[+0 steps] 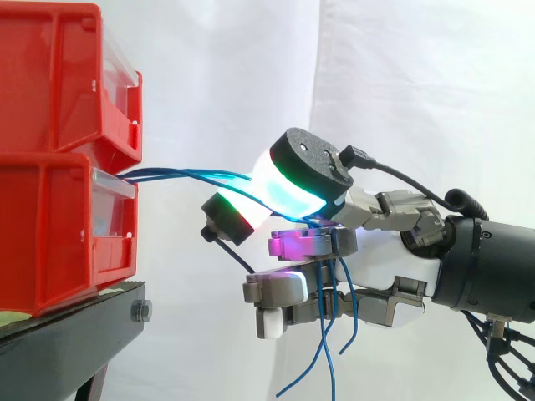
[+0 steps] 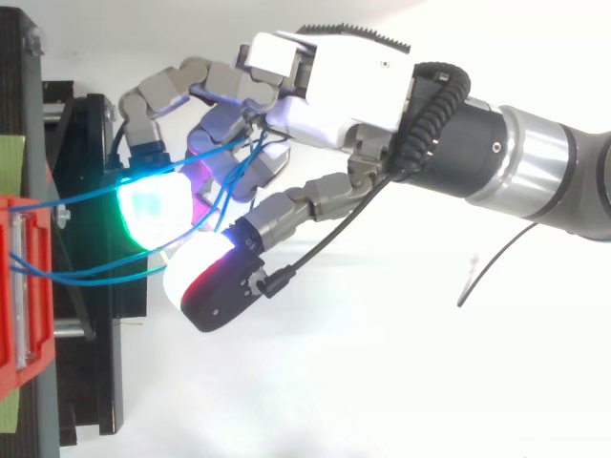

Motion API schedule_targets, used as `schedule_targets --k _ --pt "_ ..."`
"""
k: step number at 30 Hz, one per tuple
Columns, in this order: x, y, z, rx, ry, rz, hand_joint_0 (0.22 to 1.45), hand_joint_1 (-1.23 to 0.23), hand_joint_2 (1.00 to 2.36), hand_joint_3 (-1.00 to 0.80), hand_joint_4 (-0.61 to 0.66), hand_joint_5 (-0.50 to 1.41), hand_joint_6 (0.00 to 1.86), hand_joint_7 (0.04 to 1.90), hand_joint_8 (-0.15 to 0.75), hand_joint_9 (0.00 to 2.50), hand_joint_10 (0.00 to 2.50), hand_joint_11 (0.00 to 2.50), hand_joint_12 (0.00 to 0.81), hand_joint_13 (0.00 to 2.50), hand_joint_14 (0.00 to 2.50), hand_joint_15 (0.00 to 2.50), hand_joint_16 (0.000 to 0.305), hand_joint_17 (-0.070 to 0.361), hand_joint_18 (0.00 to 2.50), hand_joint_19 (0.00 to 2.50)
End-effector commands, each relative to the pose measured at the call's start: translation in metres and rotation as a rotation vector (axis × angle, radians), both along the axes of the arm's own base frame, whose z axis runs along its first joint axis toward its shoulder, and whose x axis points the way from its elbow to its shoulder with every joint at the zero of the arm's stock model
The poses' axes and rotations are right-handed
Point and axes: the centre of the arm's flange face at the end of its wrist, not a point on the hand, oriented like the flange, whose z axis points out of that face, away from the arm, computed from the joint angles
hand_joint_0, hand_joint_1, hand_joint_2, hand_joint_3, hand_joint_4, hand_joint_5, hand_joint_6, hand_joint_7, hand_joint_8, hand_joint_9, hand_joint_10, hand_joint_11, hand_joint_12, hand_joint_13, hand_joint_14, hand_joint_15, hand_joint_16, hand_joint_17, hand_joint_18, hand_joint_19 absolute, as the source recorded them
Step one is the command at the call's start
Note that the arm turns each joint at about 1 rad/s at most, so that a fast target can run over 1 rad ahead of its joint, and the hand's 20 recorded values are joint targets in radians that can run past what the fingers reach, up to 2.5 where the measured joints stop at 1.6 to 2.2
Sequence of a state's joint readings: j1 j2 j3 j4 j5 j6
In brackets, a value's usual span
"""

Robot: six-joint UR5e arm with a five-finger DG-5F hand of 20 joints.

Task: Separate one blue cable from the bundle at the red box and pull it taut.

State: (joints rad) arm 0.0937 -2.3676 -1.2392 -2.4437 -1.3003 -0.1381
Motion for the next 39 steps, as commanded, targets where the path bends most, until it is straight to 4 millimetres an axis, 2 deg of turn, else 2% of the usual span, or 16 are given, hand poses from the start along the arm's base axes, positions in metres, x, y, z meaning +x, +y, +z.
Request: schedule_targets --k 1,2,4,7,14,20,21,22,24,26,30,31,32,33,37,39 --pt "0.0003 0.0 0.0011 0.0 -0.002 0.0 0.56 -1.03 1.0 -0.5 0.04 -0.18 0.87 1.2 0.264 0.91 1.59 2.05 0.365 1.05 0.03 1.5 0.055 0.123 0.79 0.84" --pt "0.0002 -0.0012 0.0011 0.0 -0.002 -0.001 0.55 -1.01 1.0 -0.5 0.03 -0.18 0.86 1.21 0.266 0.91 1.59 2.07 0.372 1.05 0.03 1.5 0.055 0.123 0.79 0.85" --pt "0.0 0.0 -0.0008 0.0 0.001 0.0 0.56 -0.84 1.0 -0.5 0.04 -0.18 0.86 1.16 0.272 0.93 1.59 2.04 0.37 1.06 0.03 1.5 0.054 0.121 0.79 0.88" --pt "0.0004 0.0 -0.0001 0.0 0.0 0.0 0.53 -0.7 1.0 -0.5 0.06 -0.17 0.84 1.12 0.276 0.96 1.6 2.02 0.373 1.09 0.03 1.5 0.056 0.126 0.82 0.9" --pt "0.0002 -0.0012 -0.0001 0.001 -0.001 -0.001 0.48 -0.59 1.0 -0.5 0.08 -0.16 0.81 1.08 0.301 0.98 1.63 1.97 0.408 1.11 0.02 1.49 0.06 0.136 0.86 0.89" --pt "-0.0002 -0.0012 -0.0008 -0.002 0.001 -0.001 0.47 -0.59 1.0 -0.5 0.07 -0.15 0.79 1.08 0.291 0.99 1.58 1.94 0.412 1.1 0.02 1.48 0.061 0.137 0.85 0.89" --pt "0.0004 0.0 -0.0001 -0.003 0.0 0.0 0.49 -0.57 1.0 -0.5 0.06 -0.15 0.79 1.09 0.287 1.0 1.55 1.96 0.404 1.1 0.02 1.47 0.06 0.134 0.84 0.9" --pt "0.0004 0.0 -0.0001 -0.002 0.0 0.0 0.55 -0.5 1.0 -0.5 0.03 -0.14 0.77 1.14 0.257 1.04 1.38 2.07 0.37 1.08 0.03 1.47 0.054 0.123 0.8 0.92" --pt "0.0003 0.0 0.0011 -0.001 -0.002 0.0 0.61 -0.46 1.0 -0.5 0.01 -0.14 0.77 1.15 0.249 1.06 1.31 2.11 0.347 1.07 0.03 1.48 0.052 0.117 0.79 0.94" --pt "0.0 0.0 -0.0008 -0.002 0.001 0.0 0.63 -0.49 1.0 -0.5 0.01 -0.14 0.77 1.15 0.242 1.07 1.28 2.16 0.352 1.08 0.03 1.47 0.052 0.117 0.79 0.93" --pt "0.0 0.0 -0.0008 0.0 0.001 0.0 0.63 -0.65 1.01 -0.37 0.01 -0.14 0.75 1.16 0.248 1.04 1.26 2.18 0.356 1.04 0.03 1.48 0.053 0.119 0.77 0.92" --pt "0.0 0.0 -0.0008 0.0 0.001 0.0 0.63 -0.65 1.01 -0.37 0.01 -0.14 0.75 1.16 0.248 1.04 1.26 2.18 0.356 1.04 0.03 1.48 0.053 0.119 0.77 0.92" --pt "0.0 0.0 -0.0008 0.0 0.001 0.0 0.63 -0.76 1.01 -0.34 0.02 -0.14 0.75 1.16 0.255 1.0 1.24 2.18 0.362 1.02 0.03 1.45 0.054 0.12 0.76 0.91" --pt "0.0002 -0.0012 -0.0001 0.0 0.0 -0.001 0.63 -0.8 1.01 -0.33 0.02 -0.16 0.76 1.16 0.253 1.0 1.26 2.17 0.363 1.01 0.03 1.45 0.054 0.121 0.76 0.91" --pt "0.0002 -0.0012 -0.0001 -0.002 0.0 -0.001 0.67 -0.88 1.01 -0.36 0.02 -0.17 0.79 1.15 0.253 0.96 1.3 2.13 0.377 0.94 0.03 1.42 0.054 0.121 0.73 0.87" --pt "0.0002 -0.0012 -0.0001 -0.003 0.0 -0.002 0.71 -0.93 1.0 -0.45 0.01 -0.17 0.8 1.12 0.246 0.93 1.31 2.12 0.388 0.88 0.03 1.34 0.054 0.122 0.71 0.83"
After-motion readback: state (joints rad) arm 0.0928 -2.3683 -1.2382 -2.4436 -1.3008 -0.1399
